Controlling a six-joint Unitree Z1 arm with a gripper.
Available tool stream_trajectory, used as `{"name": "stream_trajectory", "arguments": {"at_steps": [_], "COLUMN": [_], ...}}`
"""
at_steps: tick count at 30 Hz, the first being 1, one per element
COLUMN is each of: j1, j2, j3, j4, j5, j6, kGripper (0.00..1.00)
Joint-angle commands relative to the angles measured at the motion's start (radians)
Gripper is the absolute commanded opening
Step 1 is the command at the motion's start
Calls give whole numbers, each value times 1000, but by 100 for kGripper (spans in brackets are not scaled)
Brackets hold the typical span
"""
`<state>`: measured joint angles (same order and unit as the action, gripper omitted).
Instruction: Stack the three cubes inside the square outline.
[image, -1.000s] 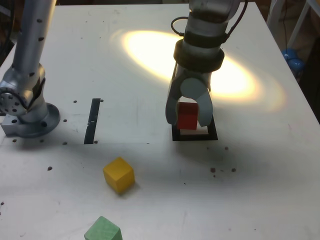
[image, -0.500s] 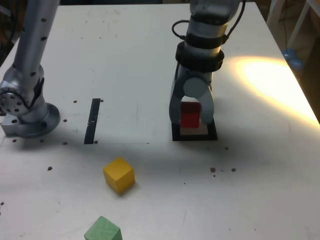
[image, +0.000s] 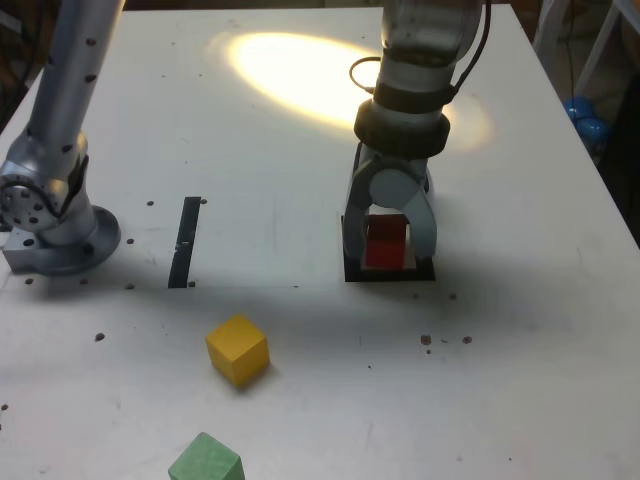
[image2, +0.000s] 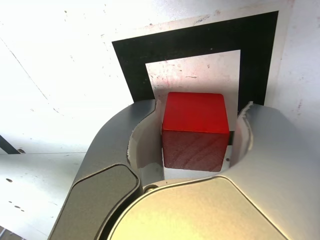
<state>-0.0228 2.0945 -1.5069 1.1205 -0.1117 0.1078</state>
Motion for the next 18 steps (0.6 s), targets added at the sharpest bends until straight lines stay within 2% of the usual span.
{"name": "stream_trajectory", "arguments": {"at_steps": [1,8,18], "j1": [1,1,-37], "j2": [-6,-90,-238], "j3": [4,50,179], "j4": [-4,-14,24], "j5": [-1,20,62], "j6": [1,-10,16], "kGripper": [100,100,99]}}
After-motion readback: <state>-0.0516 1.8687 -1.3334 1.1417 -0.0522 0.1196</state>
